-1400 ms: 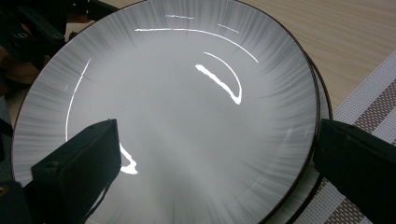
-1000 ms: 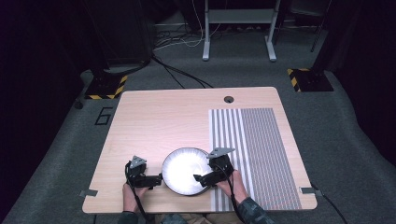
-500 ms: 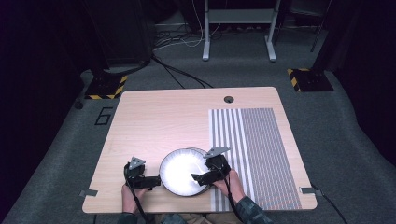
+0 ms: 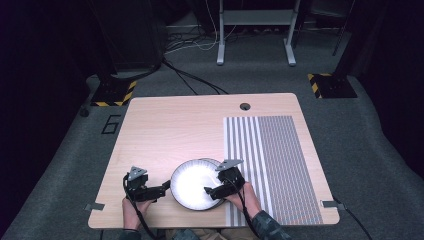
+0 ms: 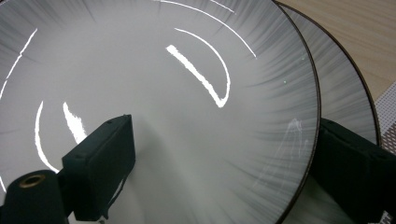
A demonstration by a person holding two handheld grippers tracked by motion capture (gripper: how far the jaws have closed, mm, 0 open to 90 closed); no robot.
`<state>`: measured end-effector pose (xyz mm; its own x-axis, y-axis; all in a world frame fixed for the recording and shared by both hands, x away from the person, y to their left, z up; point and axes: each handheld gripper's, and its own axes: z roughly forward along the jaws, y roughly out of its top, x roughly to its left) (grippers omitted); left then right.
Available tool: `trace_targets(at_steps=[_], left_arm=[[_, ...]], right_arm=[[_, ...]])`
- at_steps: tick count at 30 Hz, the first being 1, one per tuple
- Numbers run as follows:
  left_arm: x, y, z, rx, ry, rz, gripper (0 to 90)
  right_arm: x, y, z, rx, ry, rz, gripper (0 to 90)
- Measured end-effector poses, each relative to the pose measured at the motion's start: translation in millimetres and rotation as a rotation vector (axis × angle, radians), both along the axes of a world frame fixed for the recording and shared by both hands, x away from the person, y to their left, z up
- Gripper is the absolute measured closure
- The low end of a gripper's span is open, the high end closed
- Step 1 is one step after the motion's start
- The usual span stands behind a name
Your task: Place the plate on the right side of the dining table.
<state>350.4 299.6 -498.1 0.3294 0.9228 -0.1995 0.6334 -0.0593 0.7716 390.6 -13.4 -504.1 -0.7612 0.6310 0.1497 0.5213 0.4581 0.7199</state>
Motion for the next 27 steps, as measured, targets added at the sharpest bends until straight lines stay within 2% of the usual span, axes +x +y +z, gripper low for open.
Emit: trace_targets(at_steps=[9, 14, 16, 18, 20, 22, 24, 27], left_arm=[[-3.3, 0.9, 19.5, -0.027, -0.045, 0.005, 4.9], [-0.2, -5.2, 22.3, -0.061, -0.019, -0.031, 14.5], [0.9, -8.9, 20.9, -0.076, -0.011, -0.05, 15.7], [2.0, -14.0, 19.0, -0.082, 0.004, -0.073, 21.9], [2.6, -19.3, 17.2, -0.069, 0.011, -0.087, 26.9], [3.3, -25.0, 15.4, -0.036, 0.021, -0.091, 34.5], [4.6, -29.0, 12.9, -0.031, 0.034, -0.109, 40.9], [5.8, -35.2, 9.7, -0.026, 0.051, -0.123, 47.0]], right_arm=[[-0.2, -1.6, -0.3, 0.011, 0.003, -0.012, 14.3], [0.0, -2.1, -0.7, 0.016, -0.001, -0.012, 15.0], [0.3, -2.4, -0.6, 0.017, -0.001, -0.013, 16.1], [0.8, -3.4, -0.8, 0.019, -0.006, -0.014, 18.0], [0.7, -4.5, -0.3, 0.021, 0.0, -0.021, 21.2], [1.2, -6.2, 0.1, 0.022, 0.001, -0.038, 26.8], [2.7, -8.3, 0.1, 0.024, -0.01, -0.043, 32.0], [3.0, -10.7, 0.7, 0.028, 0.003, -0.066, 39.4]])
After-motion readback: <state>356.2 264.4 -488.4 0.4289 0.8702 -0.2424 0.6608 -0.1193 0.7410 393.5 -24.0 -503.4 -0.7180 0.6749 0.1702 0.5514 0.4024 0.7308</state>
